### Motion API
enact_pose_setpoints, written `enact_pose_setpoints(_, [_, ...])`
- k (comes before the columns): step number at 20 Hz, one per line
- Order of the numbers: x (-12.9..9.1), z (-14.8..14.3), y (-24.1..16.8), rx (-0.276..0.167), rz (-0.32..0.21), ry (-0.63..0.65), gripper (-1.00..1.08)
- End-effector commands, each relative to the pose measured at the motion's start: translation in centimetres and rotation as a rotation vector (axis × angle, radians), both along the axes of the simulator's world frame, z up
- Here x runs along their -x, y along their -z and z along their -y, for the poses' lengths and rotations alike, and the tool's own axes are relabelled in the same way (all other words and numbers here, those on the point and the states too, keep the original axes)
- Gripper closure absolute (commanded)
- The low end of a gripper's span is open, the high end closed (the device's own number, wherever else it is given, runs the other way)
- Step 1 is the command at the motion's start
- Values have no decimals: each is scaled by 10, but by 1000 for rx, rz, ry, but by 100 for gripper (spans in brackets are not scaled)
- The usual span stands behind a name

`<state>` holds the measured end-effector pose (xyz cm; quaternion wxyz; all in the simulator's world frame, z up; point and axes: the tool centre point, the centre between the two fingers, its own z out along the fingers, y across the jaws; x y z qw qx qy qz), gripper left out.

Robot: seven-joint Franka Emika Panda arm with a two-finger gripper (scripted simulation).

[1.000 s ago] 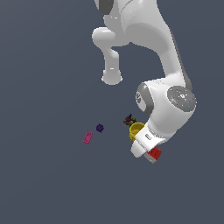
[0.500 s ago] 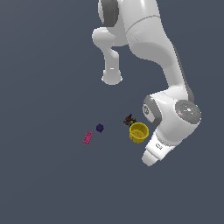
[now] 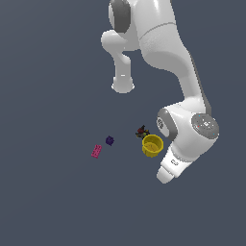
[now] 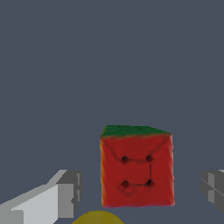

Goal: Pick up a designated object from a clutter of objects.

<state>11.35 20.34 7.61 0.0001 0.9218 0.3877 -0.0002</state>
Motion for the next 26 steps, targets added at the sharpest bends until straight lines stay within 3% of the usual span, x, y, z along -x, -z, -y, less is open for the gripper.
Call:
enact_pose_setpoints(1, [1,0,10,0,-1,-1,-92])
enact_pose_setpoints(12, [0,-1,43,0,0,-4,-92])
enact_pose_setpoints(13, [0,-1,43,0,0,-4,108])
enact_pose_setpoints(26, [0,2,41,0,-1,-3,108])
